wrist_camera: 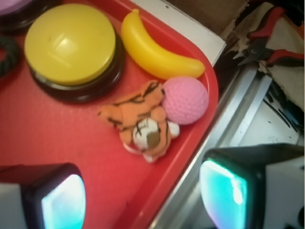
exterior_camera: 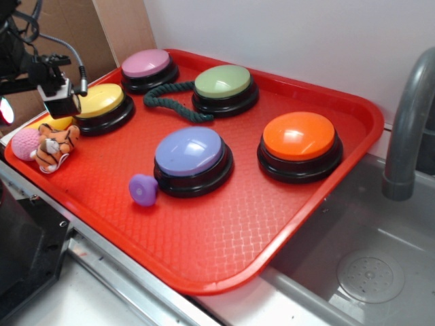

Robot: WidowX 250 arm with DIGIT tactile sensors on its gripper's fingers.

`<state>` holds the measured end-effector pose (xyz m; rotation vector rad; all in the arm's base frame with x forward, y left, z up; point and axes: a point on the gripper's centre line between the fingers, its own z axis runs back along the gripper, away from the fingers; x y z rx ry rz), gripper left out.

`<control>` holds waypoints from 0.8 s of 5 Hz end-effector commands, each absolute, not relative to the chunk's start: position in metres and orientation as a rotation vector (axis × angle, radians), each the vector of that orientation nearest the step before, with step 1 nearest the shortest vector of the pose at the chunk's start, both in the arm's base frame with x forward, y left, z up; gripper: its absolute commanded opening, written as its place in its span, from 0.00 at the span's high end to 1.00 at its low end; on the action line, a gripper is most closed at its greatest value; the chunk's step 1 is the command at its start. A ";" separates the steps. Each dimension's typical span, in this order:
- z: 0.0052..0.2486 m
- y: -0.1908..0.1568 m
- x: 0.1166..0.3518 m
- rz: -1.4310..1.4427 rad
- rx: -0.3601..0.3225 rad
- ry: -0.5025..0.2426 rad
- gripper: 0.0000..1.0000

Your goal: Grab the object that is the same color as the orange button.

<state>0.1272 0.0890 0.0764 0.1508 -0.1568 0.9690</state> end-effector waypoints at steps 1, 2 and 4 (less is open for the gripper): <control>0.051 0.113 0.129 1.036 0.183 -0.155 0.00; 0.039 0.122 0.127 1.055 0.173 -0.156 0.00; 0.019 0.125 0.126 1.059 0.089 -0.137 0.00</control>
